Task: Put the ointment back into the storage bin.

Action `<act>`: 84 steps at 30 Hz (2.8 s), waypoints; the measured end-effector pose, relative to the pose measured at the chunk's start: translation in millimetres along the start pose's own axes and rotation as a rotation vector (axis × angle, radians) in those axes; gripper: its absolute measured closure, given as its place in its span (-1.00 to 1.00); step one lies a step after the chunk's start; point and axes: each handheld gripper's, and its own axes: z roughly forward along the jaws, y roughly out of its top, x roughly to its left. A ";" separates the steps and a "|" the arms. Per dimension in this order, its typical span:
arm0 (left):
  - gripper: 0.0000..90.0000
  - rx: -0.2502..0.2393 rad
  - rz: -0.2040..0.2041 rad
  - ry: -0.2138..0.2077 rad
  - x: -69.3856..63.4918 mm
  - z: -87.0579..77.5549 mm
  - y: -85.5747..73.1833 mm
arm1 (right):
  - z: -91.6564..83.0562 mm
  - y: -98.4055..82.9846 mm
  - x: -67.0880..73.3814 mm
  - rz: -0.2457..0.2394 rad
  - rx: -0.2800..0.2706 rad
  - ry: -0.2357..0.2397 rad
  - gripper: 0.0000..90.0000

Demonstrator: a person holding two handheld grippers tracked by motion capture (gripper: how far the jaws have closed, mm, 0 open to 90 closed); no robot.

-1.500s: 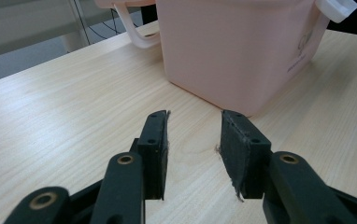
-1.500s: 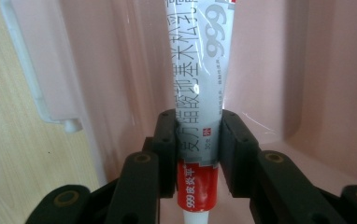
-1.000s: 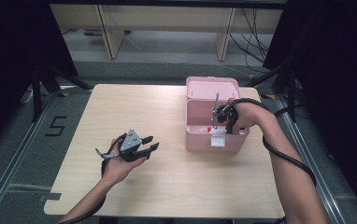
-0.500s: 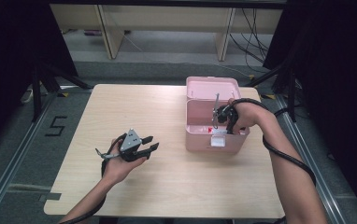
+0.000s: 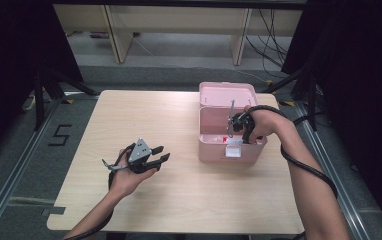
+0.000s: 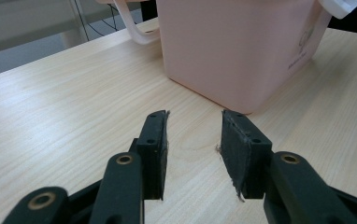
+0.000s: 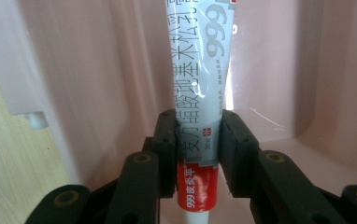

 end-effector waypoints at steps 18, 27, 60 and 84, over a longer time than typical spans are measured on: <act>0.35 -0.003 -0.001 0.000 1.4 0.7 2.1 | -12.4 -5.4 0.1 0.052 -0.018 -0.020 0.50; 0.37 -0.014 -0.012 -0.006 1.4 3.7 7.2 | -20.6 -10.4 5.0 0.084 -0.053 -0.040 0.86; 0.74 -0.095 -0.094 -0.030 12.6 18.0 51.5 | -24.3 -44.8 39.8 0.401 -0.447 -0.178 1.00; 0.70 -0.148 -0.096 -0.107 -14.6 51.9 94.4 | -24.3 -66.1 62.1 0.658 -0.722 -0.261 1.00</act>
